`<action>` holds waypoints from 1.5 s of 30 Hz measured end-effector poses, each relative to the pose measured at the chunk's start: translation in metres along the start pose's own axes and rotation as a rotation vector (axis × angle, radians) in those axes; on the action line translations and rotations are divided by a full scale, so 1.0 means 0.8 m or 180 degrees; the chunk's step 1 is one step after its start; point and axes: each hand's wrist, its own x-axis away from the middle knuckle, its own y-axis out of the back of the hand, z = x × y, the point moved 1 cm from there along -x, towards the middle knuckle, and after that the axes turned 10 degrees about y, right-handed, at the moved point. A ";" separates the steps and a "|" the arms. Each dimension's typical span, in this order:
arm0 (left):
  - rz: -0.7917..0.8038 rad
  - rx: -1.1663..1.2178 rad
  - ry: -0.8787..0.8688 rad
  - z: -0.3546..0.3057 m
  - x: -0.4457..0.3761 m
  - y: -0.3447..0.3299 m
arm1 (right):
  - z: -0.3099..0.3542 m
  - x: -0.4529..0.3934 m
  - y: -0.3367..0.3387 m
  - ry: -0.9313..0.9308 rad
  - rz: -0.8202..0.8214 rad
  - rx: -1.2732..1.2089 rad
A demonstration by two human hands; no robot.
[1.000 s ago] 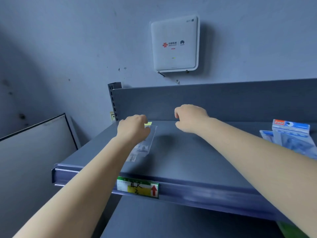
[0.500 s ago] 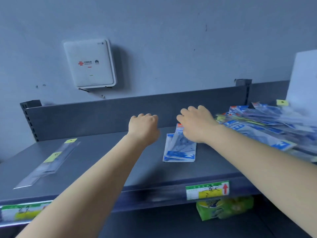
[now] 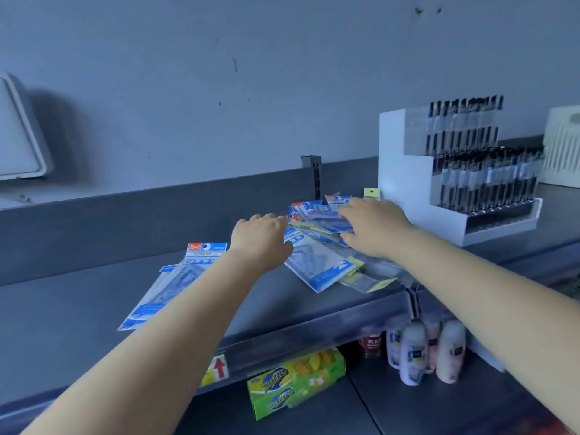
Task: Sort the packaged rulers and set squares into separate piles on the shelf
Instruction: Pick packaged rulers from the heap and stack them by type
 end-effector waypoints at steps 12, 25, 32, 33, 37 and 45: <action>0.0254 0.0353 0.0132 -0.069 -0.060 -0.027 | -0.122 -0.009 -0.054 -0.0635 0.0103 -0.1424; 0.0289 0.0683 0.0266 -0.057 -0.139 -0.053 | -0.130 -0.080 -0.089 -0.0817 0.0346 -0.1789; 0.0265 0.0833 0.0307 -0.059 -0.146 -0.053 | -0.151 -0.077 -0.081 -0.1491 -0.0426 -0.1847; 0.0306 0.0827 0.0273 -0.061 -0.146 -0.053 | -0.152 -0.077 -0.083 -0.1557 -0.0503 -0.1935; 0.0843 0.0753 -0.0037 -0.080 -0.149 -0.054 | -0.165 -0.072 -0.080 -0.1708 -0.0663 -0.2347; 0.1112 0.1023 -0.0611 -0.095 -0.150 -0.044 | -0.173 -0.041 -0.054 -0.1876 -0.0941 -0.3458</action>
